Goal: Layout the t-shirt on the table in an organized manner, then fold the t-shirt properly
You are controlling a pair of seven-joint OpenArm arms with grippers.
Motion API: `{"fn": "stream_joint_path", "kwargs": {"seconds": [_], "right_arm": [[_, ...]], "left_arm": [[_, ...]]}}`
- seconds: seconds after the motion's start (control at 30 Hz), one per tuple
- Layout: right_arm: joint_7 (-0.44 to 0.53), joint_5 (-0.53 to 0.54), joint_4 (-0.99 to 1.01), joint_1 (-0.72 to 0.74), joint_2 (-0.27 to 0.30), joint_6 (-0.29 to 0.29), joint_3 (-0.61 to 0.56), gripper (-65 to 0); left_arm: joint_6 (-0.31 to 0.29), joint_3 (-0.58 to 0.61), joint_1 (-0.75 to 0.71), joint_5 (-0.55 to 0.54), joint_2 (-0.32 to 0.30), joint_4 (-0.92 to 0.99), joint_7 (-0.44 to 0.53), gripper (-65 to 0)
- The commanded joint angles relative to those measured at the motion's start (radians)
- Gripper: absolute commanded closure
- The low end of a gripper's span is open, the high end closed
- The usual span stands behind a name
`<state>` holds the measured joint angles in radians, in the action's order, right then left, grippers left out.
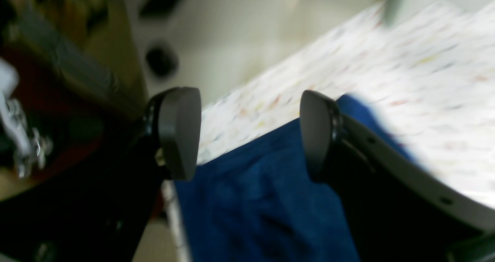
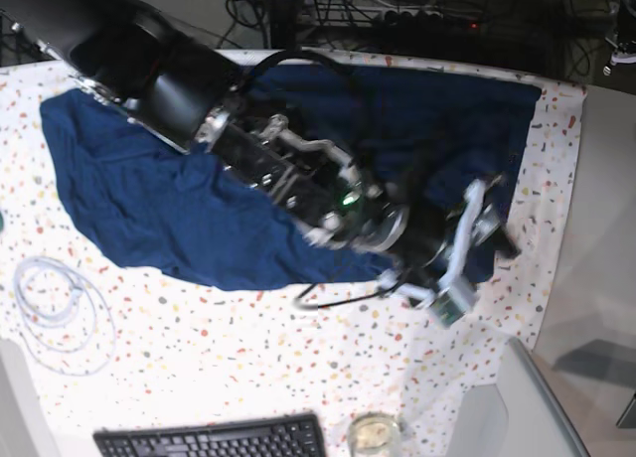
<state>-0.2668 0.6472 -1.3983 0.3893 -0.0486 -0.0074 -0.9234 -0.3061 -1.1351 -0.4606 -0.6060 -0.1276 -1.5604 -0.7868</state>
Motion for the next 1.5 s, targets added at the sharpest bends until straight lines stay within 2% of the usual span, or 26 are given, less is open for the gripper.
{"fn": "stream_joint_path", "kwargs": {"seconds": [0.0, 0.07, 0.13, 0.2, 0.27, 0.3, 0.33, 0.53, 0.6, 0.67, 0.77, 0.9, 1.0, 1.1, 1.4, 1.47], "right_arm": [[-0.006, -0.005, -0.042, 0.010, 0.045, -0.012, 0.088, -37.7], [-0.065, -0.005, -0.068, -0.014, 0.109, -0.012, 0.264, -37.4], [-0.133, -0.005, -0.046, -0.028, 0.155, -0.012, 0.461, -33.6], [-0.183, -0.007, 0.018, -0.029, 0.187, -0.006, 0.605, -21.9], [-0.211, -0.007, 0.104, -0.023, 0.221, -0.006, 0.720, -3.8], [-0.211, -0.007, 0.145, -0.016, 0.238, -0.006, 0.755, 0.0], [-0.211, -0.007, 0.193, -0.010, 0.263, -0.006, 0.772, 0.0], [-0.207, -0.008, 0.466, 0.056, 0.347, -0.006, 0.778, -27.9], [-0.207, -0.008, 0.523, 0.067, 0.370, -0.006, 0.778, -36.0], [-0.196, -0.008, 0.552, 0.067, 0.385, -0.006, 0.777, -40.8], [-0.128, -0.008, 0.595, 0.066, 0.398, -0.006, 0.772, -41.1], [-0.114, -0.010, 0.666, 0.066, 0.398, -0.003, 0.772, -41.4], [-0.116, -0.010, 0.667, 0.060, 0.392, 0.053, 0.772, -41.3], [-0.116, -0.010, 0.669, 0.049, 0.390, 0.096, 0.772, -41.1], [-0.114, -0.010, 0.683, 0.038, 0.365, 0.100, 0.772, -41.1], [-0.111, -0.010, 0.693, 0.036, 0.344, 0.100, 0.772, -41.0]], "left_arm": [[-0.002, -0.009, -0.010, -0.007, -0.017, -0.019, 0.016, 0.0], [-0.003, -0.009, -0.010, -0.007, -0.016, -0.019, 0.017, 0.0], [-0.046, 0.013, -0.013, -0.004, -0.016, -0.019, 0.019, 0.0], [-0.100, 0.033, -0.014, -0.004, -0.016, -0.019, 0.019, 0.0], [-0.129, 0.054, -0.013, -0.004, -0.016, -0.019, 0.019, 0.0], [-0.135, 0.071, -0.010, -0.004, -0.014, -0.019, 0.020, 0.0], [-0.135, 0.091, -0.007, -0.004, -0.014, -0.021, 0.020, 0.0], [-0.130, 0.240, 0.009, -0.004, 0.012, -0.142, 0.022, 0.0], [-0.130, 0.270, 0.026, -0.002, 0.029, -0.179, 0.022, 0.0], [-0.130, 0.304, 0.055, -0.001, 0.033, -0.180, 0.022, 0.0], [-0.129, 0.370, 0.102, 0.073, 0.038, -0.137, 0.022, 0.0], [-0.129, 0.393, 0.181, 0.246, 0.090, -0.067, 0.030, 0.0], [-0.132, 0.402, 0.204, 0.335, 0.124, -0.022, 0.103, 0.0], [-0.132, 0.404, 0.207, 0.352, 0.136, 0.016, 0.160, 0.0], [-0.132, 0.396, 0.201, 0.355, 0.119, 0.054, 0.169, 0.0], [-0.132, 0.396, 0.201, 0.357, 0.119, 0.053, 0.169, 0.0]]}}
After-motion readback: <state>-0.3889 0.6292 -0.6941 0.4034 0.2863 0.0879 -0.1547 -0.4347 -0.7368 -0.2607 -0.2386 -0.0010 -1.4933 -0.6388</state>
